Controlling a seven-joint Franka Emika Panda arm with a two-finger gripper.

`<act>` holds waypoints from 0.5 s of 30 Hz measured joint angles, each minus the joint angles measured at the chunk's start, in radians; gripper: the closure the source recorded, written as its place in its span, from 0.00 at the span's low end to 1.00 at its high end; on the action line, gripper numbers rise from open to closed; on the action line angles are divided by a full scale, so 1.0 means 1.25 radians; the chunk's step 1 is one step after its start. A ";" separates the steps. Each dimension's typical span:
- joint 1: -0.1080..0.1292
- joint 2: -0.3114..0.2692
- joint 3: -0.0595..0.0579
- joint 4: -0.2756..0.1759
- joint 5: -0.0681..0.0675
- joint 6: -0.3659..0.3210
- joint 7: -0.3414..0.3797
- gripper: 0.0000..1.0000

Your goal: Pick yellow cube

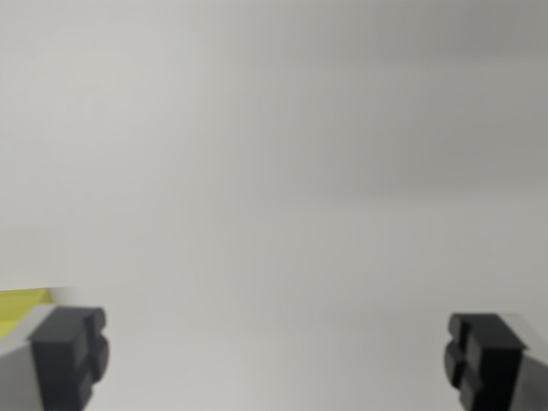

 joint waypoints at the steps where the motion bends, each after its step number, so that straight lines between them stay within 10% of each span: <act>1: 0.000 0.000 0.000 0.000 0.000 0.000 0.000 0.00; 15: 0.027 -0.026 0.001 -0.075 0.002 0.057 0.021 0.00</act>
